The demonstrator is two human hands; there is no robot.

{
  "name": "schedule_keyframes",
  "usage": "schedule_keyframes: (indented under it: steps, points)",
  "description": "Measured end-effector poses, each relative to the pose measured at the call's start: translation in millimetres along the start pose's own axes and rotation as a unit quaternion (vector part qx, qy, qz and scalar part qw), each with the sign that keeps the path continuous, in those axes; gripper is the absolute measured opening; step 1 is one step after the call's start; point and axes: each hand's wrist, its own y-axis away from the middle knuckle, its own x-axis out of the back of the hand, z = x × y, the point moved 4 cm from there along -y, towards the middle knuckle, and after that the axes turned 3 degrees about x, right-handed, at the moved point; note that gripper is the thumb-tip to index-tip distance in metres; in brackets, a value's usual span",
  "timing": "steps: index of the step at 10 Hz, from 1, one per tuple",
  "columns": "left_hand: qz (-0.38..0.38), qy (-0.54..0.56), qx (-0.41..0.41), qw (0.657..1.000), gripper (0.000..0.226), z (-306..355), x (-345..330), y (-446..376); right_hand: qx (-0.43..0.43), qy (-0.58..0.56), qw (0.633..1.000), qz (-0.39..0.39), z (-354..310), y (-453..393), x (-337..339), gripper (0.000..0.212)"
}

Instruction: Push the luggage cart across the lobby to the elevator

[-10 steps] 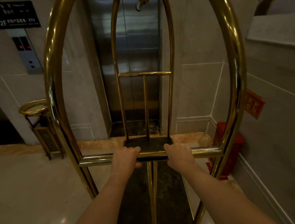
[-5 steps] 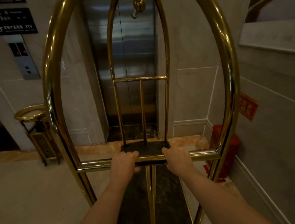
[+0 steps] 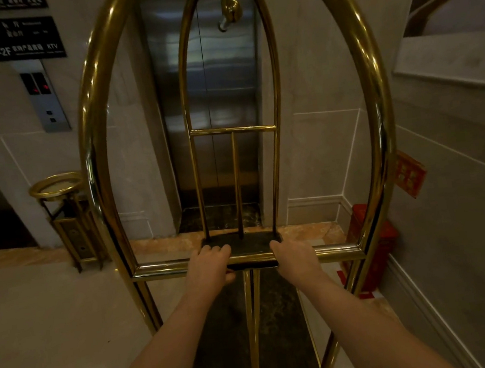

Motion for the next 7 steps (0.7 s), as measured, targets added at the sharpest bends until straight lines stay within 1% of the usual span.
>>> schedule_keyframes:
  steps: [2, 3, 4, 5, 6, 7]
  points:
    - [0.004, 0.045, -0.034, 0.998, 0.046, -4, 1, 2, -0.001, 0.001, 1.000, 0.013, 1, 1, 1, 0.028]
    - [0.007, 0.044, -0.045, 0.998, 0.068, -3, 5, 4, 0.004, -0.018, 0.999, 0.039, 3, 4, -4, 0.049]
    - [0.005, 0.016, -0.042, 0.999, 0.079, 1, 10, 7, 0.002, -0.026, 0.998, 0.058, 3, 7, -2, 0.064]
    - [-0.003, 0.009, -0.025, 1.000, 0.077, 5, 14, 12, -0.003, -0.034, 0.998, 0.046, -1, 14, 6, 0.079]
    - [0.012, 0.032, -0.033, 0.999, 0.069, 10, 21, 18, 0.007, -0.076, 0.996, 0.045, -7, 22, 17, 0.077]
    - [0.065, 0.087, -0.044, 0.993, 0.055, 17, 32, 24, 0.065, -0.213, 0.959, 0.177, -25, 34, 61, 0.053]
